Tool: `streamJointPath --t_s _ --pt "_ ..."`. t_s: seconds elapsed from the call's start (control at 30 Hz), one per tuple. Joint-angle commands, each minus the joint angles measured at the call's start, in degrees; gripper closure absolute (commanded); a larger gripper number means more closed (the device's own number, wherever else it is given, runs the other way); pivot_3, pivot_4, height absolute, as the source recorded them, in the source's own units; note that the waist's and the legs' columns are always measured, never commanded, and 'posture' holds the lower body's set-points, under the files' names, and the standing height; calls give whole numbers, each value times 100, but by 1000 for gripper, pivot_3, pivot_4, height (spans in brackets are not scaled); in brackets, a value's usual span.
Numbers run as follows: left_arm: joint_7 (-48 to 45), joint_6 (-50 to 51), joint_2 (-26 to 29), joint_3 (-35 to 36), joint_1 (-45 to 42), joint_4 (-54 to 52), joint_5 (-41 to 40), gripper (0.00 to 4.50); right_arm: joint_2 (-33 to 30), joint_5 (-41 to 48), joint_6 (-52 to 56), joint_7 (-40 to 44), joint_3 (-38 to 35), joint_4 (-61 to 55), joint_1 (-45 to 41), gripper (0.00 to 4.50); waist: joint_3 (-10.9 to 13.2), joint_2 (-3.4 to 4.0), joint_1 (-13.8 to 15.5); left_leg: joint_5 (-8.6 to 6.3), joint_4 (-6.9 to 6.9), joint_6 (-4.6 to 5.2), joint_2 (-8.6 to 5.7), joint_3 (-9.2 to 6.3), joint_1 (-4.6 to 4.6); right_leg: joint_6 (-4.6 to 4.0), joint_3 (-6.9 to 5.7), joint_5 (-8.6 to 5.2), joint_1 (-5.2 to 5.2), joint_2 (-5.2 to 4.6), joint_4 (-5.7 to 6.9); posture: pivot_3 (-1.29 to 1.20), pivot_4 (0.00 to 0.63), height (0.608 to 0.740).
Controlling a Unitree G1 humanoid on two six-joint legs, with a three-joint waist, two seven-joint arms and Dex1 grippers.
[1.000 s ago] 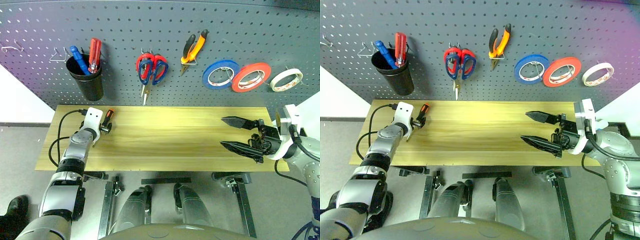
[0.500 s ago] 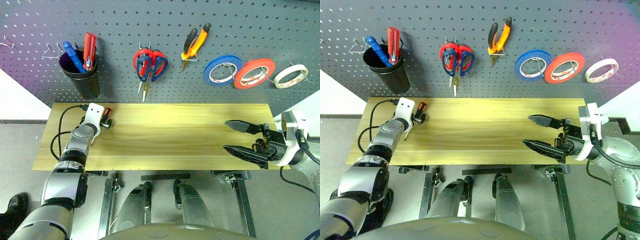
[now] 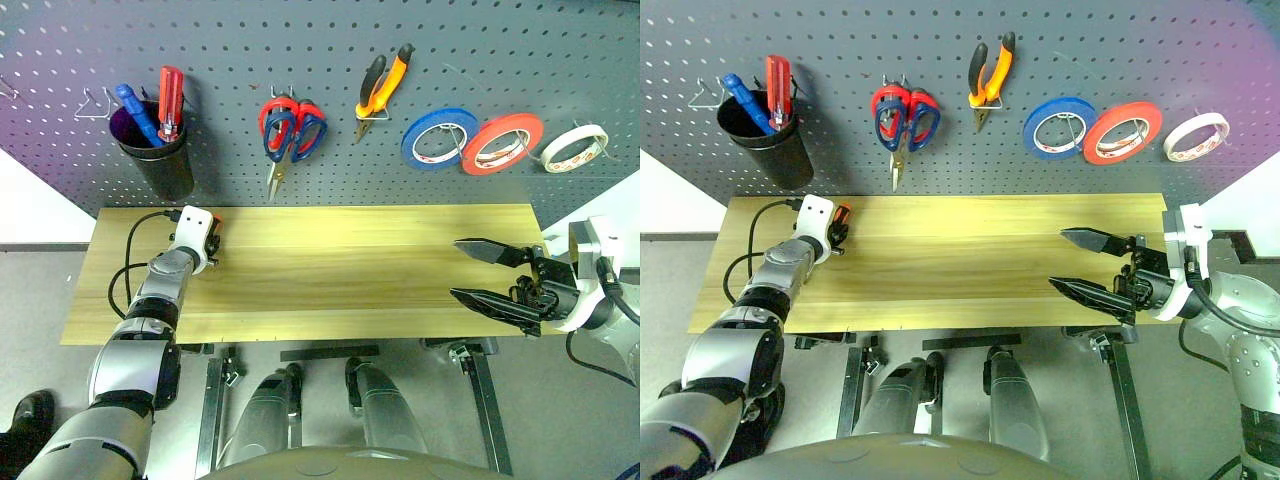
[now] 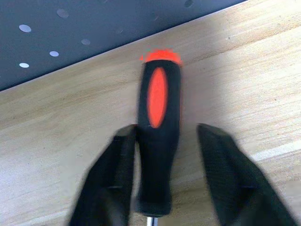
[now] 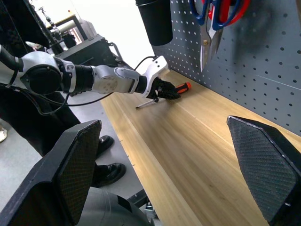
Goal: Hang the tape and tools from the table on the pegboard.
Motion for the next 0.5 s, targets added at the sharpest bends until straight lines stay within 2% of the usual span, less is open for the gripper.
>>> streamJointPath --t_s 0.03,0.33,0.5 --pt "-58 -38 31 116 19 -83 -106 3595 -57 65 -73 13 -173 -58 -44 0 0 0 3 0 0 0 0 0 0 0 0 0 0 0 0 -179 354 740" --pt "-318 277 -19 144 206 -276 -285 3595 -36 -10 -115 85 -48 96 -192 0 0 0 3 0 0 0 0 0 0 0 0 0 0 0 0 -170 349 740" --pt "-517 547 18 181 482 -842 -435 3595 -30 114 -90 221 -34 233 -353 0 0 1 7 0 0 0 0 1 1 0 0 0 1 0 0 -154 336 740"
